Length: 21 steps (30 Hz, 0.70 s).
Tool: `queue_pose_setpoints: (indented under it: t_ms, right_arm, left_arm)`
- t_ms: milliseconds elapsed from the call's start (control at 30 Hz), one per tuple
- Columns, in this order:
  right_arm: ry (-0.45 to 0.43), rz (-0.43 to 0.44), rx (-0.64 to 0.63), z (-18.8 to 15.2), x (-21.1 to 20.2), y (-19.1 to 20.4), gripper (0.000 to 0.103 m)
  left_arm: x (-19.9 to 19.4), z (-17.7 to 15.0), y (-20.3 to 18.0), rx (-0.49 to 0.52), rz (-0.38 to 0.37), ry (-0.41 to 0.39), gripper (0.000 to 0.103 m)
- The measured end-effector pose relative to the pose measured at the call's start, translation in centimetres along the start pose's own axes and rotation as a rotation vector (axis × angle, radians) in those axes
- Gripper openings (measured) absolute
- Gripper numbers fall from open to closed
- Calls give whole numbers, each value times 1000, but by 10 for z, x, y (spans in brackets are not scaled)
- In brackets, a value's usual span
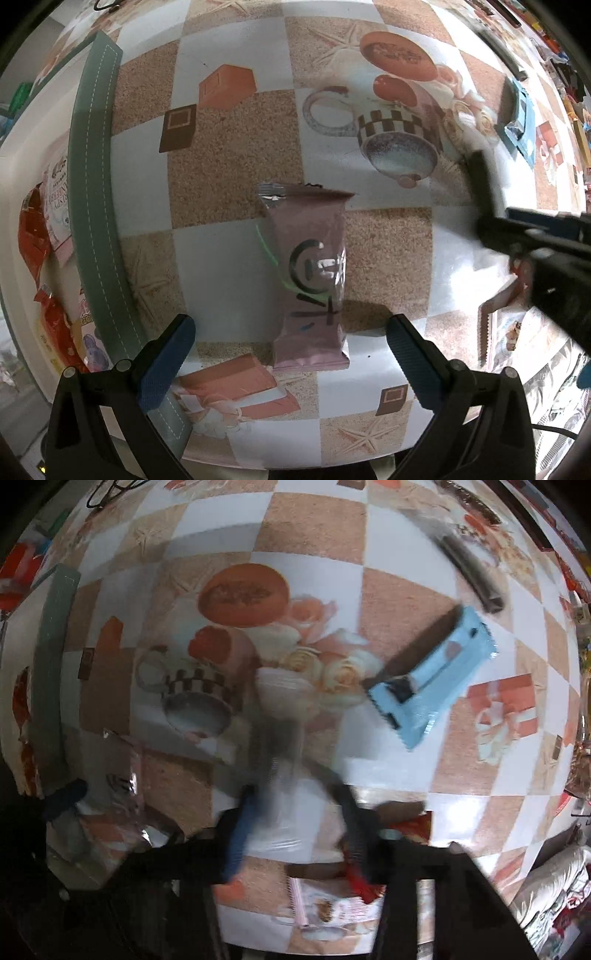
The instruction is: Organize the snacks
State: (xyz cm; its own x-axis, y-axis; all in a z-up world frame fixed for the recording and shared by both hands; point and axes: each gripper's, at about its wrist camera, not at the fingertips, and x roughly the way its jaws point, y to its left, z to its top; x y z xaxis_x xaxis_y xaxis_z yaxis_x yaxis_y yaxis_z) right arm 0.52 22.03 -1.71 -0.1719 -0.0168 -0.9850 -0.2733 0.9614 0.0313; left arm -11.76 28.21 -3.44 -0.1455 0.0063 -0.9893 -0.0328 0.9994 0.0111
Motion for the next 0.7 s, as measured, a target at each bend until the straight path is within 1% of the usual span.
queue_pose_setpoints:
  t_ms: [33,67,100,133,167,200,233,267,300,333,367,400,433,467,500,567,600,633,700]
  right_arm:
    - [7,23,11,-3,0,-2,18]
    - [23,54,38,-3,1,-8,18]
    - [26,68,56,-7,-1,-14,18]
    - [21,84,74,-17,-6,-26,18]
    - [16,98,86,-20,-8,-29,18]
    - [14,102,90,-18,-6,-33,18]
    - [13,108,94,-21,-8,-34,18]
    - [10,117,98,-26,-8,-38,18]
    - [9,126,104,-33,-9,-42,18]
    - [9,133,110,-35,-10,-43,18]
    - [9,138,115,-37,-10,-44,18]
    - [8,141,119,-48,-8,-57,18]
    - [8,145,124,-54,-9,-62,18]
    - [6,151,130,-58,-9,-64,18]
    - [5,157,132,-67,-16,-80,18]
    - [-2,171,135,-64,-15,-87,18]
    - [-5,175,135,-66,-25,-102,18]
    - [-7,183,136,-68,-30,-109,18]
    - [-11,193,136,-73,-44,-106,18]
  left_arm:
    - [1,-2,-1,0,-1,1,103]
    - [-1,-1,-1,-1,-4,-2,102]
    - [-2,-2,-1,-2,-4,-10,101]
    - [-5,-2,-1,-4,-5,-22,97]
    - [-9,-4,0,1,-5,-42,90]
    - [-12,-6,0,9,-4,-55,86]
    - [-16,-8,-1,21,-4,-69,76]
    - [-19,-8,-1,31,-5,-78,63]
    - [-23,-9,-1,44,-10,-87,55]
    - [-26,-10,0,51,-33,-89,34]
    - [-27,-9,1,47,-62,-80,28]
    - [-28,-10,3,33,-105,-68,28]
    - [-31,-10,5,24,-126,-68,27]
    - [-33,-11,6,20,-131,-75,27]
    - [-36,-12,7,21,-130,-82,27]
    - [-44,-15,10,18,-140,-92,27]
    - [-47,-16,10,16,-145,-97,27]
    - [-52,-17,11,17,-150,-103,27]
    - [-59,-18,14,20,-153,-109,27]
